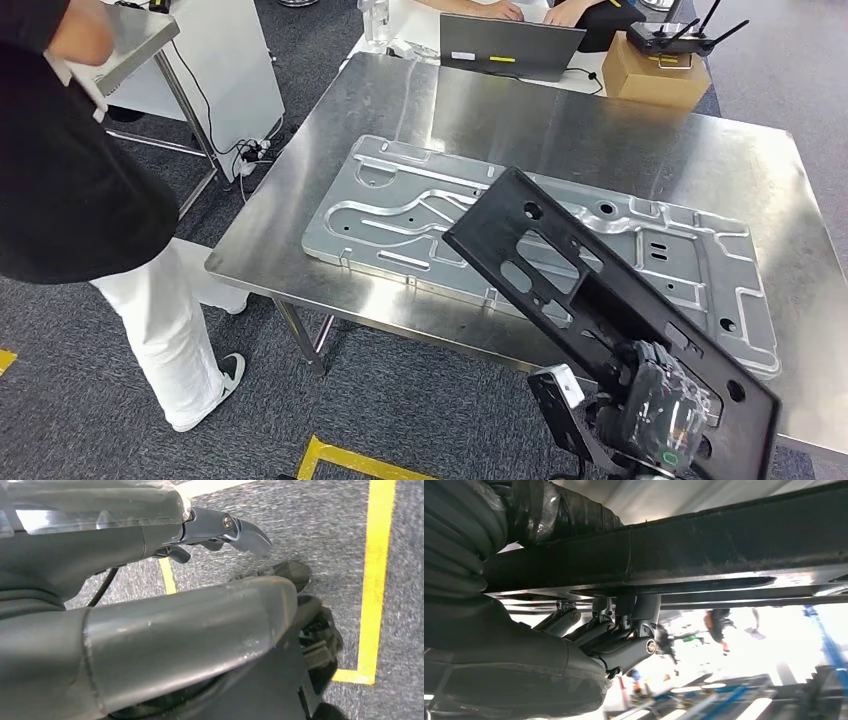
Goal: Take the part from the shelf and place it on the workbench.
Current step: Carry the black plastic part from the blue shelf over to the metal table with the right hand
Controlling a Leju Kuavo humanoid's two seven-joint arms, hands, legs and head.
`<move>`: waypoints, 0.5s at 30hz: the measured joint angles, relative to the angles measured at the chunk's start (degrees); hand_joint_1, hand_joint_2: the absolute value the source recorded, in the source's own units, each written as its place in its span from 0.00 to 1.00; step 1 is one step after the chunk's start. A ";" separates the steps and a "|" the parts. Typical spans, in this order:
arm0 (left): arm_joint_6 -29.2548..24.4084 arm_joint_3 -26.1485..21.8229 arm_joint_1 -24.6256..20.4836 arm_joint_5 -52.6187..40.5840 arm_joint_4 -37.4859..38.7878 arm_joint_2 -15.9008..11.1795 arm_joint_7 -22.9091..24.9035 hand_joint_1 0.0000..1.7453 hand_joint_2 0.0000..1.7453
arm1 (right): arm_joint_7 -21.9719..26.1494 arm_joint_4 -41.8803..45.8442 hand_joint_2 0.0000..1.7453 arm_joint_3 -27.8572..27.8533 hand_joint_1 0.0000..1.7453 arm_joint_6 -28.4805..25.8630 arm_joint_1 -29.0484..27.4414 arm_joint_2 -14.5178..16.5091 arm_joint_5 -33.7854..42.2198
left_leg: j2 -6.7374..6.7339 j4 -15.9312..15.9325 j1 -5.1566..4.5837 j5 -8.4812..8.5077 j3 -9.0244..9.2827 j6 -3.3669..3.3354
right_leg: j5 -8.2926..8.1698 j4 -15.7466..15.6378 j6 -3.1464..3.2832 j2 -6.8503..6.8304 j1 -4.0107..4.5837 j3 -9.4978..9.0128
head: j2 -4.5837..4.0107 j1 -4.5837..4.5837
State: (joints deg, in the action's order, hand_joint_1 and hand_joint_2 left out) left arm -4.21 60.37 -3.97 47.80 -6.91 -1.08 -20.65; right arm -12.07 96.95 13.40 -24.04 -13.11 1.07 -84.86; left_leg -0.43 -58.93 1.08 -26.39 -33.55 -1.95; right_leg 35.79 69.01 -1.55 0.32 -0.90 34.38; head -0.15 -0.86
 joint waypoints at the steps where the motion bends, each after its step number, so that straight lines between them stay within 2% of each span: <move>1: 0.13 0.36 -0.13 -0.25 0.00 -0.01 0.09 0.00 0.00 | 0.16 -1.21 1.00 0.60 1.00 1.07 2.15 -0.27 -0.10 | -0.05 0.00 -0.04 -0.16 0.12 -0.12 | 0.88 3.57 -0.11 -0.02 -0.01 2.38 | 0.00 0.01; 2: 0.23 0.76 -0.22 -0.44 0.00 -0.02 0.21 0.00 0.00 | 0.30 -2.66 1.00 1.20 1.00 2.17 4.40 -0.52 -0.20 | -0.06 -0.01 -0.06 -0.36 0.33 -0.18 | 0.66 5.64 -0.14 -0.03 -0.02 4.12 | 0.00 0.01; 3: 0.32 1.16 -0.29 -0.62 0.00 -0.04 0.35 0.00 0.00 | 0.38 -4.10 1.00 1.79 1.00 3.16 6.75 -0.73 -0.25 | -0.01 -0.01 -0.08 -0.57 0.64 -0.17 | -0.82 5.59 -0.08 -0.04 -0.02 4.87 | 0.00 0.01; 4: 0.39 1.57 -0.35 -0.80 0.00 -0.07 0.50 0.00 0.00 | 0.40 -5.61 1.00 2.39 1.00 4.22 9.17 -0.91 -0.28 | 0.07 -0.01 -0.08 -0.82 1.07 -0.10 | -3.34 3.34 0.08 -0.05 -0.01 4.48 | 0.00 0.01; 5: 0.46 1.96 -0.42 -0.99 0.00 -0.08 0.64 0.00 0.00 | 0.38 -7.12 1.00 3.00 1.00 5.35 11.71 -1.06 -0.31 | 0.16 0.00 -0.08 -1.11 1.48 0.04 | -6.30 -0.49 0.36 -0.04 0.03 3.33 | 0.00 0.00; 6: 0.52 2.35 -0.56 -1.22 0.00 -0.10 0.81 0.00 0.00 | 0.32 -8.93 1.00 3.68 1.00 6.64 14.54 -1.15 -0.32 | 0.22 0.02 -0.15 -1.37 1.80 0.24 | -8.43 -3.99 0.68 -0.01 0.22 2.05 | 0.00 0.00; 7: 0.59 2.77 -0.76 -1.50 0.00 -0.14 1.01 0.00 0.00 | 0.21 -11.18 1.00 4.44 1.00 8.06 17.81 -1.20 -0.33 | 0.24 0.02 -0.23 -1.56 1.93 0.50 | -9.62 -6.86 1.01 -0.01 0.41 1.07 | 0.00 -0.02; 8: 0.69 3.22 -1.02 -1.74 0.00 -0.17 1.22 0.00 0.00 | 0.06 -13.84 1.00 5.28 1.00 9.40 21.31 -1.22 -0.34 | 0.20 0.05 -0.29 -1.63 1.87 0.81 | -9.99 -8.43 1.28 0.01 0.60 0.65 | 0.00 0.01; 9: 0.84 3.67 -1.33 -1.91 0.00 -0.21 1.47 0.00 0.00 | -0.13 -16.92 1.00 6.17 1.00 10.54 24.76 -1.22 -0.38 | 0.13 0.15 -0.35 -1.59 1.78 1.11 | -9.68 -8.77 1.48 0.02 0.77 0.63 | 0.00 0.02; 12: 1.25 4.89 -2.15 -2.27 0.00 -0.43 2.08 0.00 0.00 | -0.76 -25.77 1.00 8.26 1.00 12.09 33.33 -1.09 -0.67 | 0.11 -0.41 -0.40 -2.08 1.44 2.00 | -9.81 -9.80 2.26 -0.11 0.38 0.29 | 0.00 0.06; 13: 1.30 5.20 -2.34 -2.33 0.00 -0.53 2.21 0.00 0.00 | -0.94 -28.31 1.00 8.75 1.00 12.18 35.66 -0.96 -0.73 | 0.17 -2.12 -0.41 -2.98 0.65 2.19 | -9.86 -10.14 2.58 -0.21 0.21 -0.02 | 0.00 0.08; 15: 1.35 5.70 -2.54 -2.19 0.00 -0.73 2.38 0.00 0.00 | -1.25 -32.88 1.00 9.53 1.00 12.00 39.56 -0.73 -0.69 | 0.23 -8.92 -0.36 -5.82 -3.04 2.40 | -9.68 -10.34 3.11 -0.37 0.23 -0.43 | 0.00 0.09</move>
State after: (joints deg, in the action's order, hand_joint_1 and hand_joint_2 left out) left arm -2.85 66.07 -6.51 45.61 -6.91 -1.81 -18.28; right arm -13.32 64.07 22.93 -12.04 26.45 0.34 -85.55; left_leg -0.20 -67.84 0.72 -32.21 -36.59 0.45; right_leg 26.11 58.67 1.56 -0.05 -0.66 33.95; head -0.15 -0.77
